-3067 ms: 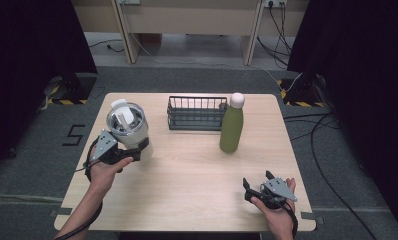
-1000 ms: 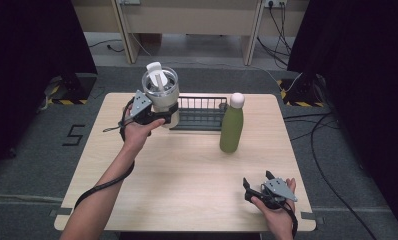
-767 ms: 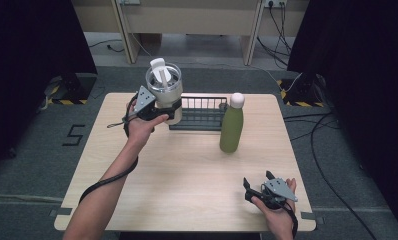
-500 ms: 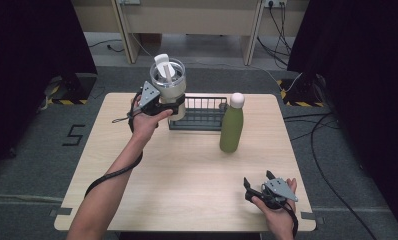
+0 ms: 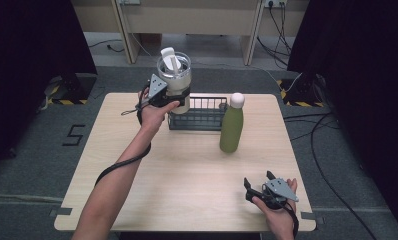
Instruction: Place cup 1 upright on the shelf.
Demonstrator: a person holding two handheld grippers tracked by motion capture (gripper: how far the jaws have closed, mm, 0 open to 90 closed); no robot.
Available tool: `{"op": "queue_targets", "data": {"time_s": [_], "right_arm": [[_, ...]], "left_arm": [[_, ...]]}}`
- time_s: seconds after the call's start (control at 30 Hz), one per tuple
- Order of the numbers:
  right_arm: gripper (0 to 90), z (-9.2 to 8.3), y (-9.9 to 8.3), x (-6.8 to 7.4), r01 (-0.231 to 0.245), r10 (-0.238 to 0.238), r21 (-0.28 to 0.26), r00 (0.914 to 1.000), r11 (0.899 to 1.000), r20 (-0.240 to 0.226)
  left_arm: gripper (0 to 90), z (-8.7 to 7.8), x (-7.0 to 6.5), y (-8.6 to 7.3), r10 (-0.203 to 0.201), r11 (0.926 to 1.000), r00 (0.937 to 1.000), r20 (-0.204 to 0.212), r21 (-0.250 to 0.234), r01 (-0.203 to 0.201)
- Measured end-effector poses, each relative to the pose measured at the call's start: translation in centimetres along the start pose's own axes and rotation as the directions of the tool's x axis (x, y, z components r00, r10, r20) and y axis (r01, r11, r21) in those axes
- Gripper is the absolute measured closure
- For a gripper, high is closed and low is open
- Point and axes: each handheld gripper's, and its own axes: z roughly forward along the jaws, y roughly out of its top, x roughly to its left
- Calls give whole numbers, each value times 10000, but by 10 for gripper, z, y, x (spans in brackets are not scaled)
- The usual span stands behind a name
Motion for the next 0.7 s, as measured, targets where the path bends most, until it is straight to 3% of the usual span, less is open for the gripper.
{"op": "queue_targets", "data": {"time_s": [0.17, 0.2, 0.33, 0.7], "right_arm": [[142, -1, 0, 0, 34, -34, -3, 10000, 10000, -12], [142, 0, 0, 0, 30, -30, -16, 10000, 10000, -23], [142, -1, 0, 0, 35, -35, -31, 10000, 10000, -36], [142, -1, -1, -1, 45, -45, -60, 9999, 10000, -93]], "left_arm": [[98, 13, 0, -1, -351, 9993, 9994, -8, 136, 351], [98, 15, 1, -1, -150, 9998, 9998, -117, 110, 152], [98, 23, 1, -2, -57, 9997, 9998, -193, 236, 62], [98, 36, 1, -10, -145, 9987, 9993, -344, 476, 161]]}}
